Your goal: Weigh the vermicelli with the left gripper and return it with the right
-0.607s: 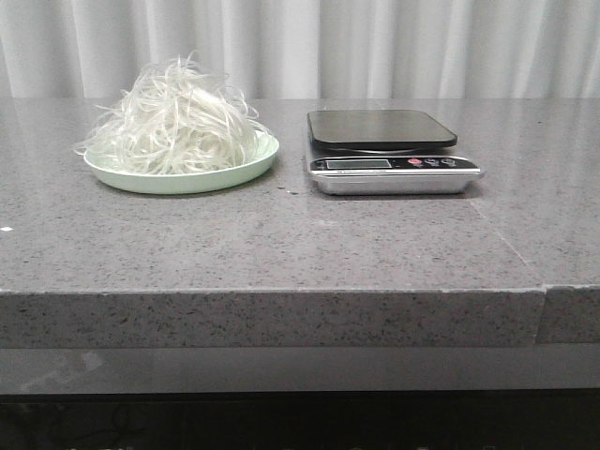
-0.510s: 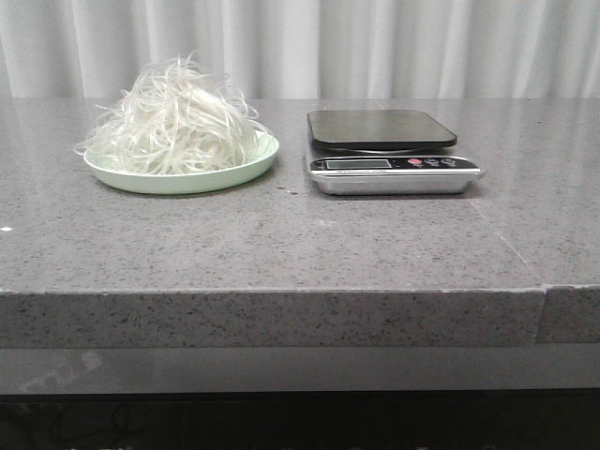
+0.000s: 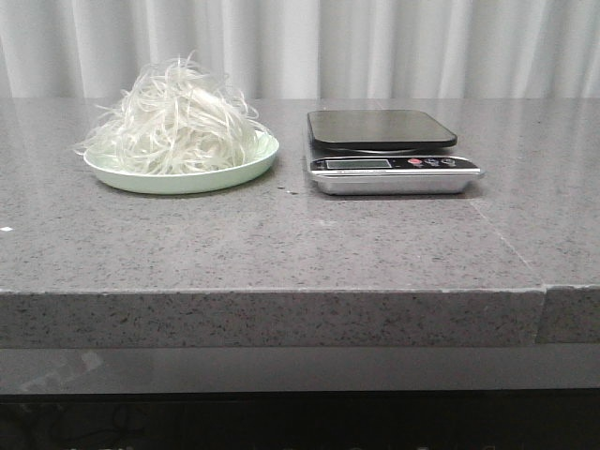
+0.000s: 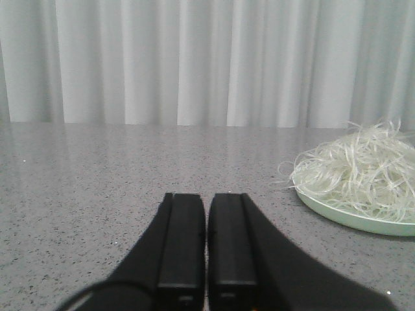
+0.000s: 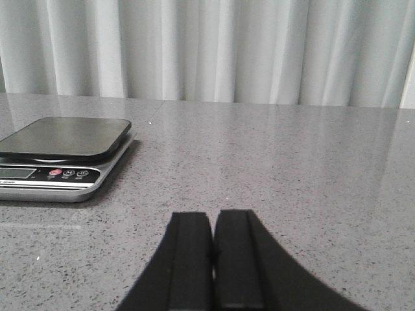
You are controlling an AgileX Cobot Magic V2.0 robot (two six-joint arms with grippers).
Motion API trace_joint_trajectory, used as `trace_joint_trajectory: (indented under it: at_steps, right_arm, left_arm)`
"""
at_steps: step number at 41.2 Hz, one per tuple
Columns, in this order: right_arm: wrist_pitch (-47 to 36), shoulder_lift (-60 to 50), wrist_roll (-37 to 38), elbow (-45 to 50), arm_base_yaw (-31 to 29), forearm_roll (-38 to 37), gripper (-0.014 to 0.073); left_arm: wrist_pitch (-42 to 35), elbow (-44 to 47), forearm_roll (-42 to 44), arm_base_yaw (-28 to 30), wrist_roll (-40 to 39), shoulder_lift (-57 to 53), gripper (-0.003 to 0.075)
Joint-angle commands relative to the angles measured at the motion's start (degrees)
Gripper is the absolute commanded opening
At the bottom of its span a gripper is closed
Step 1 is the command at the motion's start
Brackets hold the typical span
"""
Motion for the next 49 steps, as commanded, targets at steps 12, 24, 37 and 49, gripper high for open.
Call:
trace_joint_trajectory:
  at_steps: [12,24,37,49]
  right_arm:
    - [-10.1,-0.9,0.1,-1.4,0.2,-0.6,0.0159]
    - [0.5,-0.3,0.1,-15.4,0.2,-0.6,0.0159]
    - [11.5,10.4,0.0,-33.3,0.2,-0.6,0.0159]
    - [23.7,22.6,0.0,-46.0,0.2,-0.6,0.0159]
  left_arm:
    - [-10.3,-0.1,0.0,-0.1,-0.7,-1.2,0.0145]
    - [-9.0,-13.5,0.0,-0.1,-0.7,-0.4,0.0145]
    - [6.3,-34.5,0.0,-0.1,-0.7,10.3,0.0145]
    - [21.1,-46.3,0.0,-0.1,-0.7,22.9,0.0145]
